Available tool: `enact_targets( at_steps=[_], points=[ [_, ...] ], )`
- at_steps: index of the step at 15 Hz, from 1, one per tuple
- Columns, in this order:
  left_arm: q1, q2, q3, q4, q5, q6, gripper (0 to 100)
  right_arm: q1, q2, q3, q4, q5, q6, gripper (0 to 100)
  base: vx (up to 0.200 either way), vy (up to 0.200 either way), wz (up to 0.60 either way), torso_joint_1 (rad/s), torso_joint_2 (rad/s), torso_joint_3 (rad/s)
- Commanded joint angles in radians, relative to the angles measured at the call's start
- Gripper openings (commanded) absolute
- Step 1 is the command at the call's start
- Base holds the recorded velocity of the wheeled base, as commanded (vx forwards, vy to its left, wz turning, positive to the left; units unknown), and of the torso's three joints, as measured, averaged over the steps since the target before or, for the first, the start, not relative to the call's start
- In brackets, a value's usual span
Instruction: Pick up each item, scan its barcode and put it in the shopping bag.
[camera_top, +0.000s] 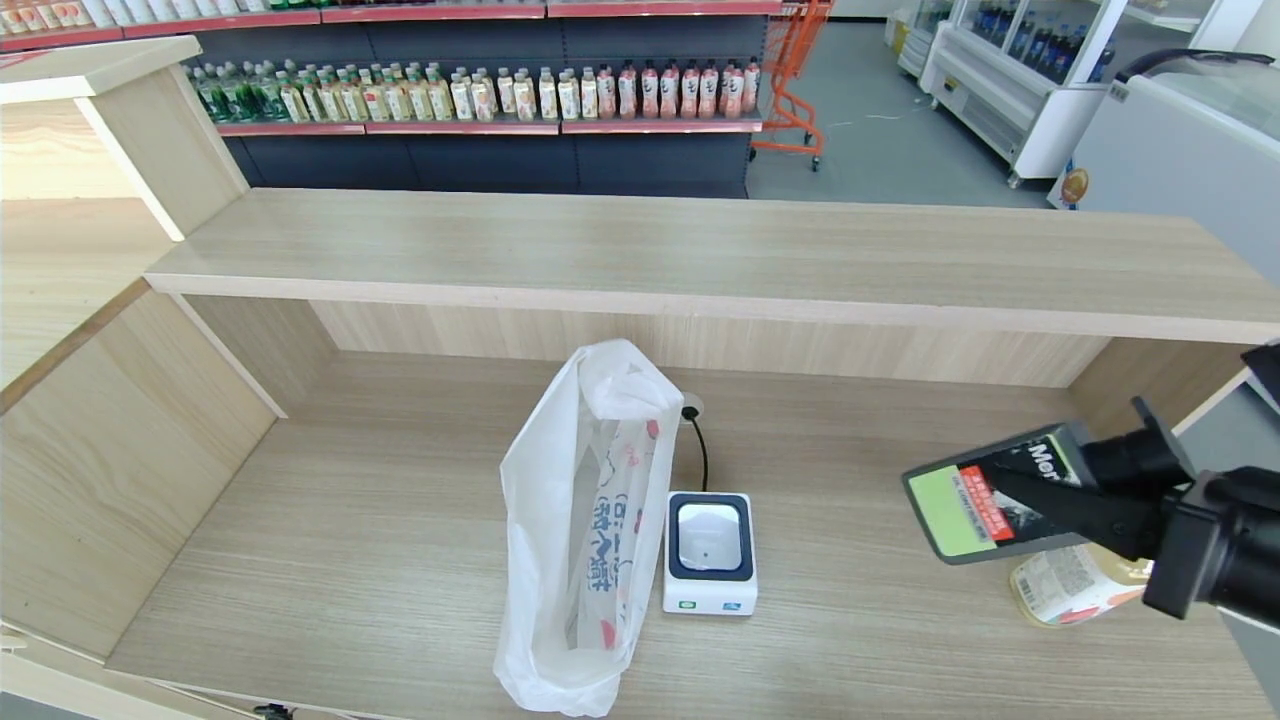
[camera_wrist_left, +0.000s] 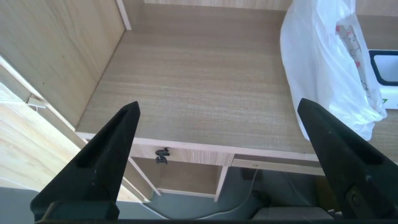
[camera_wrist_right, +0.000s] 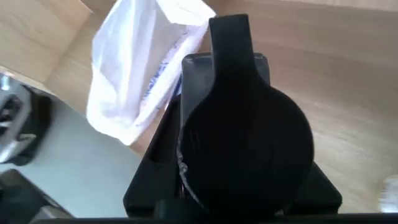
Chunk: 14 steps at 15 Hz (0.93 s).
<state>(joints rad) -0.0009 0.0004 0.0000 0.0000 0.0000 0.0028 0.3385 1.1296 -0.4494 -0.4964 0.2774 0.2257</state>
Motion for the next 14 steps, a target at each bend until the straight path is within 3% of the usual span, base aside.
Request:
enact_targets(
  at_steps=[1,3,4,8,14],
  points=[
    [-0.001,0.0,0.0,0.0,0.0,0.0,100,0.116,0.225,-0.068,-0.064,0.0,0.25,0,0.0,0.0,0.0,0.0,0.0,0.0],
    [-0.001,0.0,0.0,0.0,0.0,0.0,100,0.135,0.371,-0.13,-0.071,0.003,0.408,0,0.0,0.0,0.0,0.0,0.0,0.0],
    [0.001,0.0,0.0,0.0,0.0,0.0,100,0.139,0.432,-0.149,-0.076,0.003,0.42,0,0.0,0.0,0.0,0.0,0.0,0.0],
    [-0.001,0.0,0.0,0.0,0.0,0.0,100,0.149,0.622,-0.241,-0.103,0.003,0.394,0,0.0,0.0,0.0,0.0,0.0,0.0],
    [-0.001,0.0,0.0,0.0,0.0,0.0,100,0.192,0.733,-0.256,-0.116,0.0,0.257,0,0.0,0.0,0.0,0.0,0.0,0.0]
  ],
)
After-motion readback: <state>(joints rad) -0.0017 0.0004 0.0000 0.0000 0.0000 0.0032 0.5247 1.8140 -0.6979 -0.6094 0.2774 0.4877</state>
